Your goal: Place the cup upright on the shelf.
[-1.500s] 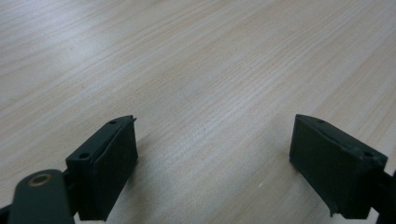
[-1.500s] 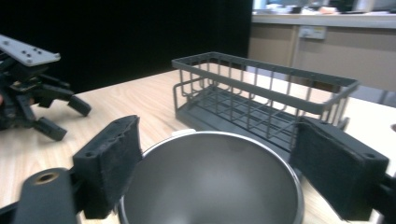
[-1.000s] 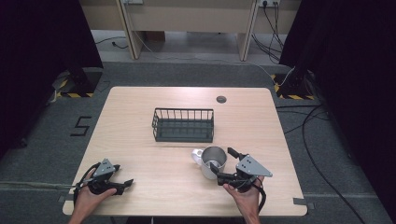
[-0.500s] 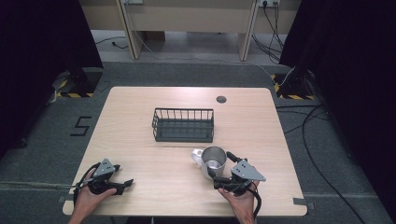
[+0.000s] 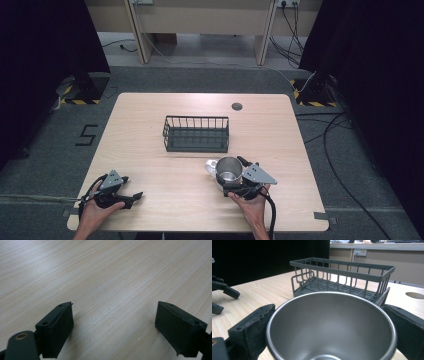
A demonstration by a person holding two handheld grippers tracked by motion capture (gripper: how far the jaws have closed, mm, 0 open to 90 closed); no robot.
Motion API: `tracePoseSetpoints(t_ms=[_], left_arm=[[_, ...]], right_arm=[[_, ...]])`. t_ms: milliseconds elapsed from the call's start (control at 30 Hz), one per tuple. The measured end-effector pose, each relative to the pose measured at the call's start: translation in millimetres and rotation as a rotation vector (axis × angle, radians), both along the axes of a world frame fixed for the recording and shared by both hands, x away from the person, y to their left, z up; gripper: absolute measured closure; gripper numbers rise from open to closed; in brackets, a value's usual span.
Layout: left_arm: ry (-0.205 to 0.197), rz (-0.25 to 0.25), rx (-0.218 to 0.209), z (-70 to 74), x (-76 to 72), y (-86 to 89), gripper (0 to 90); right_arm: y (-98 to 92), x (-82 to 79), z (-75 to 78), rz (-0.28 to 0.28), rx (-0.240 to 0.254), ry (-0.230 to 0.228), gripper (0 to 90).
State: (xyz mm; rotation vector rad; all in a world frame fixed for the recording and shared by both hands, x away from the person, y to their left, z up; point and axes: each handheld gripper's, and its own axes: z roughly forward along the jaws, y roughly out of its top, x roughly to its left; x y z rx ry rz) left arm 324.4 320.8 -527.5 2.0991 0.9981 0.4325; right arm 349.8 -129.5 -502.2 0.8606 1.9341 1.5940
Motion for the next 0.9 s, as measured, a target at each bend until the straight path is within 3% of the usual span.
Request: tracePoseSetpoints(t_ms=[467,900], left_arm=[[0.000,0.000,0.000,0.0,0.0,0.0,14.3],[0.000,0.000,0.000,0.0,0.1,0.0,14.4]], right_arm=[[-1.1,5.3,7.1,0.049,0.019,-0.017,6.2],[7.8,28.1,55.1,0.168,0.044,-0.047,6.3]])
